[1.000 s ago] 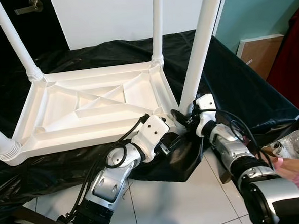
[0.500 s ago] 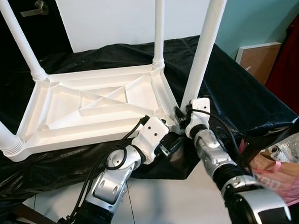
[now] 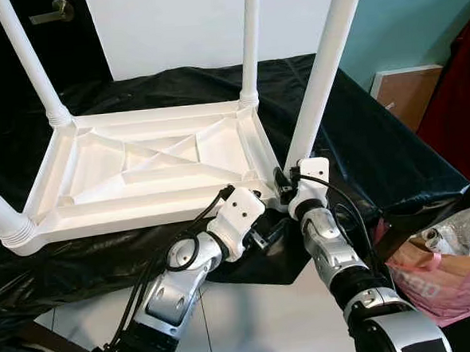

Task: Building children table

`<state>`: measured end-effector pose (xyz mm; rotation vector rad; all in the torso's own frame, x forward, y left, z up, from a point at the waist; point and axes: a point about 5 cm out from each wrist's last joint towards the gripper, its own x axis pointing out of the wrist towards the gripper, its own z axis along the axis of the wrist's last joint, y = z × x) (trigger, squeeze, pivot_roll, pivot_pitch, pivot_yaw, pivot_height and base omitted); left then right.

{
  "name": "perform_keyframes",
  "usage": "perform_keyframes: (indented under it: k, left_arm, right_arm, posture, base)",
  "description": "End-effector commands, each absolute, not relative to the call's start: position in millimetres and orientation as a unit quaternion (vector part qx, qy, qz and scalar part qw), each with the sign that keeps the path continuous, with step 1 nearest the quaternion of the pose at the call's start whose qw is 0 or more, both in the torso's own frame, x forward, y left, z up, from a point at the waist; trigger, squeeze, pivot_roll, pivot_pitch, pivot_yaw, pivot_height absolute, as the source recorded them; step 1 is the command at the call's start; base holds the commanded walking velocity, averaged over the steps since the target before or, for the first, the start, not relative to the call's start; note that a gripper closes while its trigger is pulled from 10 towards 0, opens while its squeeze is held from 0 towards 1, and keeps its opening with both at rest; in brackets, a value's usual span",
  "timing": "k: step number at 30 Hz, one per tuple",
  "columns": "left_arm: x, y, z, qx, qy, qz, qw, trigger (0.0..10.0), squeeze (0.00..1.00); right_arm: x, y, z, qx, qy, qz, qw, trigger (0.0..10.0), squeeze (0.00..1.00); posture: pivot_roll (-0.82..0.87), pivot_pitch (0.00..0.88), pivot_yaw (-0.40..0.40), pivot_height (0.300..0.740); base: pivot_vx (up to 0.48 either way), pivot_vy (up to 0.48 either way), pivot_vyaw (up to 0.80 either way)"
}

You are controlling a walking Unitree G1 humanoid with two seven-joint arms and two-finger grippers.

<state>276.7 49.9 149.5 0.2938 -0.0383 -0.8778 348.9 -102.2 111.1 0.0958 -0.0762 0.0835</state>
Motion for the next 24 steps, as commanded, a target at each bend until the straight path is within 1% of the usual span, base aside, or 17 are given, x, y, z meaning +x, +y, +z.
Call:
perform_keyframes:
  k: [1,5,7,11,13,16,19,20,24]
  left_arm:
    - [276,50,145,0.144,-0.008,-0.425,0.894,10.0,0.00]
    - [277,53,144,0.155,-0.008,-0.422,0.893,10.0,0.00]
    - [277,54,144,0.157,-0.007,-0.421,0.893,10.0,0.00]
    - [277,55,144,0.157,-0.007,-0.421,0.894,10.0,0.00]
    - [278,56,145,0.161,-0.010,-0.414,0.896,10.0,0.00]
    - [278,55,145,0.163,-0.014,-0.410,0.897,10.0,0.00]
    - [278,55,145,0.163,-0.014,-0.410,0.897,10.0,0.00]
    - [279,55,145,0.164,-0.015,-0.409,0.898,10.0,0.00]
    - [279,53,147,0.162,-0.021,-0.409,0.898,10.0,0.00]
  right_arm:
    - [344,-104,100,0.058,-0.016,0.039,0.997,10.0,1.00]
    - [344,-109,108,0.060,-0.041,0.064,0.995,10.0,1.00]
    - [343,-117,112,0.045,-0.059,0.090,0.993,10.0,1.00]
    - [342,-127,113,0.034,-0.066,0.111,0.991,10.0,1.00]
    - [339,-134,111,0.028,-0.065,0.155,0.985,10.0,1.00]
    - [338,-133,112,0.012,-0.064,0.216,0.974,10.0,1.00]
    - [338,-133,113,0.008,-0.064,0.225,0.972,10.0,1.00]
    - [340,-133,114,-0.007,-0.059,0.248,0.967,10.0,0.00]
    - [345,-133,116,-0.030,-0.051,0.272,0.960,10.0,0.00]
  posture:
    - [0.03,0.026,-0.043,0.740]
    - [0.03,0.028,-0.037,0.740]
    - [0.04,0.030,-0.038,0.740]
    - [0.04,0.033,-0.040,0.740]
    - [0.04,0.035,-0.043,0.740]
    - [0.03,0.036,-0.043,0.740]
    - [0.03,0.036,-0.043,0.740]
    - [0.03,0.034,-0.046,0.740]
    - [0.03,0.031,-0.048,0.740]
  base:
    - [0.000,0.000,0.00]
    - [0.000,0.000,0.00]
    - [0.000,0.000,0.00]
    - [0.000,0.000,0.00]
    - [0.000,0.000,0.00]
    - [0.000,0.000,0.00]
    - [0.000,0.000,0.00]
    - [0.000,0.000,0.00]
    - [0.000,0.000,0.00]
